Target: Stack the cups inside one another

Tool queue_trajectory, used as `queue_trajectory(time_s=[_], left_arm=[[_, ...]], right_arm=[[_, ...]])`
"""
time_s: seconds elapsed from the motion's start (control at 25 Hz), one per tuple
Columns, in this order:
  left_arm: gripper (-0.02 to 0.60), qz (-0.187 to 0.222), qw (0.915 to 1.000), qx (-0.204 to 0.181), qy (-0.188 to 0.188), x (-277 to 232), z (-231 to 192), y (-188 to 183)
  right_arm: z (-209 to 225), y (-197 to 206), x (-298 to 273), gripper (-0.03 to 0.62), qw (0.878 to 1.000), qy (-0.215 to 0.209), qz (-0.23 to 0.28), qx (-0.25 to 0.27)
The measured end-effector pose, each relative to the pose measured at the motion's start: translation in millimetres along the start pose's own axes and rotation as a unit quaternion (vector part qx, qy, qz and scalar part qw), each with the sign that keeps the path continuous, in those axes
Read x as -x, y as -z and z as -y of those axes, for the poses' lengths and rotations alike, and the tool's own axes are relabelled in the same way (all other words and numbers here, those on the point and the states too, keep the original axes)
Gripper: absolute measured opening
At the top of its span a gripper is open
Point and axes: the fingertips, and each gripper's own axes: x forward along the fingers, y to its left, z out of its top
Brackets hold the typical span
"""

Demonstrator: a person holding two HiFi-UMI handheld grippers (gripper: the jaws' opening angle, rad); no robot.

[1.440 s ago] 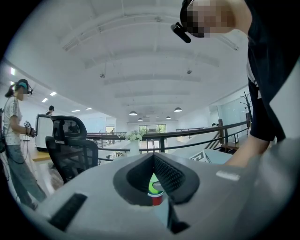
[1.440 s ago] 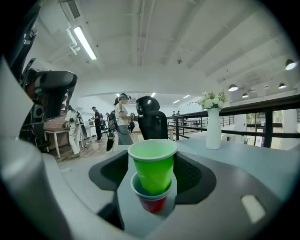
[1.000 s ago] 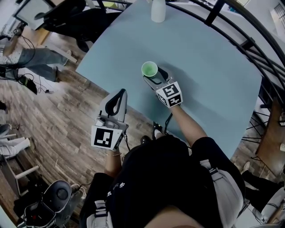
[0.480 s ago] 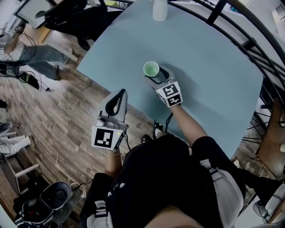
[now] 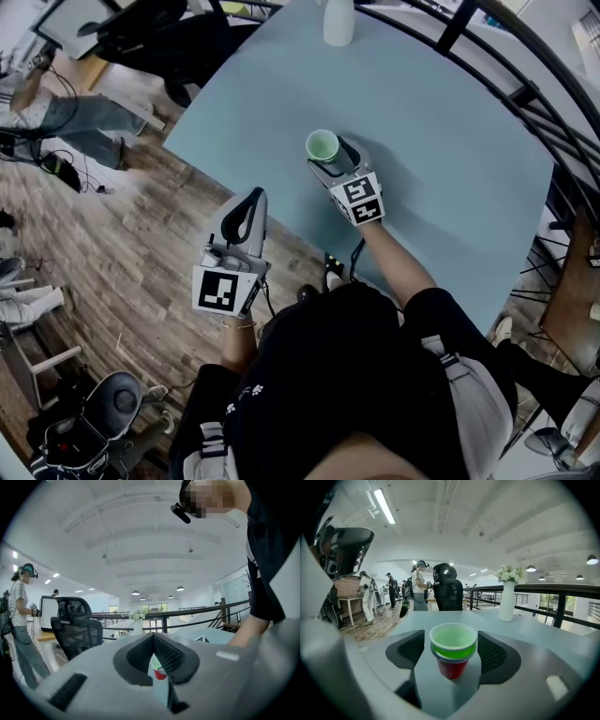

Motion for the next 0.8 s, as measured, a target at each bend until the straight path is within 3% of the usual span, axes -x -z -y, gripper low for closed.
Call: queue_trajectory(time_s=[0.36, 0.44, 0.68, 0.8], left_arm=[[-0.014, 0.007, 0.9999, -0.001, 0.011, -2, 4, -2], [-0.014, 0.009, 0.9999, -0.001, 0.014, -4, 5, -3], [-0.014, 0.016, 0.9996, 0.005, 0.023, -7, 5, -2], [-0.014, 0.019, 0.9994, 0.006, 0.029, -9, 4, -2]], right_arm=[[5, -25, 19, 0.328, 0.999, 0.016, 0.042, -0.012], [5, -38, 29, 0.279, 0.998, 0.019, 0.065, -0.015], [2, -69, 64, 0.006, 0.992, 0.021, 0.119, -0.04], [0, -77, 78, 0.006, 0.99, 0.023, 0.131, -0.054]])
